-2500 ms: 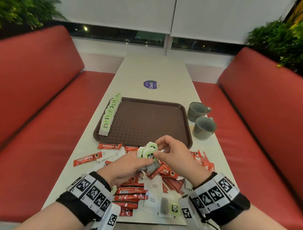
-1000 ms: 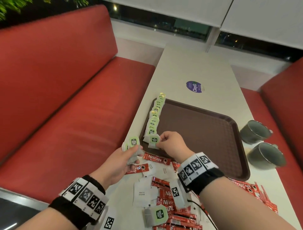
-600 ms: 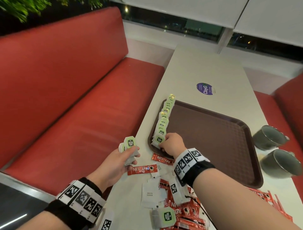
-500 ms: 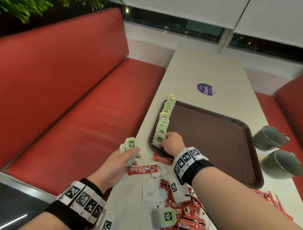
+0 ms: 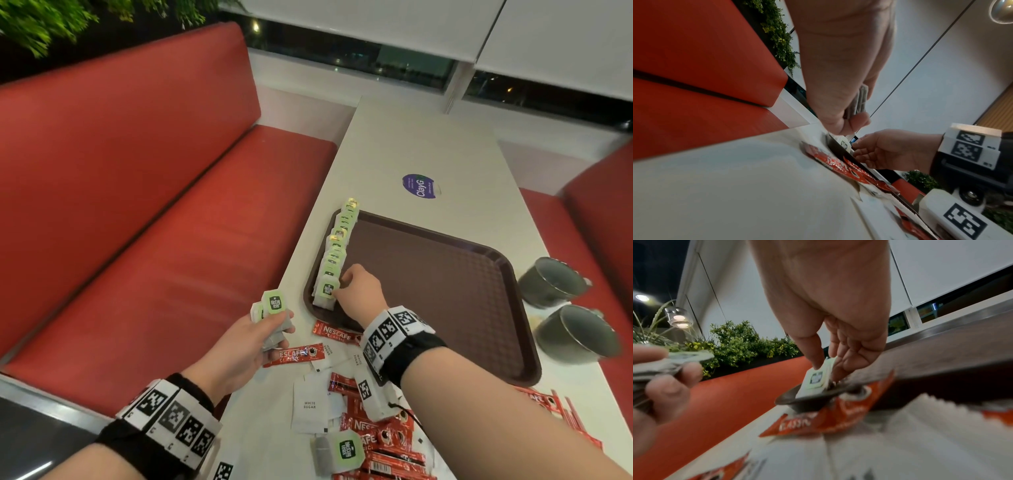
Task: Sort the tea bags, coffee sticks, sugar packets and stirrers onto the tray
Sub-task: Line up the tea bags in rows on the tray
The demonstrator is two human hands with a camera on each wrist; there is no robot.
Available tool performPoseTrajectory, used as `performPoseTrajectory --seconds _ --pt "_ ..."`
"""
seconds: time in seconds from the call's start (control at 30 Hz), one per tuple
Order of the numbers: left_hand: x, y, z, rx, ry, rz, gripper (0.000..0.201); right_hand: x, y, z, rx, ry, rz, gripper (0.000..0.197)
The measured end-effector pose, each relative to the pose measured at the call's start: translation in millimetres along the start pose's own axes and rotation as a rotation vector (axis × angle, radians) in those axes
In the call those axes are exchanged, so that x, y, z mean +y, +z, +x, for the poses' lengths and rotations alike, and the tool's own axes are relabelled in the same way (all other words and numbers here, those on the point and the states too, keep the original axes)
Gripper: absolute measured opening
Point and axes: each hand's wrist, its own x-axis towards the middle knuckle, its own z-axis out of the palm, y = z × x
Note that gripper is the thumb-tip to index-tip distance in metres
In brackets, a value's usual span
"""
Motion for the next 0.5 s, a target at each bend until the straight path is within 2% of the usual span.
performPoseTrajectory --seconds 0.13,0.23,0.33,0.4,0.5 --pt "3.2 6.2 2.2 -0.039 -0.003 0.005 0.022 -4.1 -13.0 -11.4 -0.017 -0.088 0.093 0.004" --pt "6.8 13.2 5.1 -0.089 0.004 0.030 0.023 -11.1 -18.6 -31.1 -0.199 -0.204 0.250 0.009" --pt "10.3 22.0 8.7 -0.163 -0.005 0.082 0.020 -13.4 -21.6 -41.6 -0.312 -0.292 0.223 0.009" --pt "13.2 27.9 11.9 -0.199 -0.022 0.096 0.017 -11.1 -24.1 -40.9 -0.322 -0.293 0.245 0.011" --pt "18.5 35.3 19.7 -0.222 -0.053 0.076 0.020 -6.2 -31.8 -32.3 -0.385 -0.224 0.409 0.017"
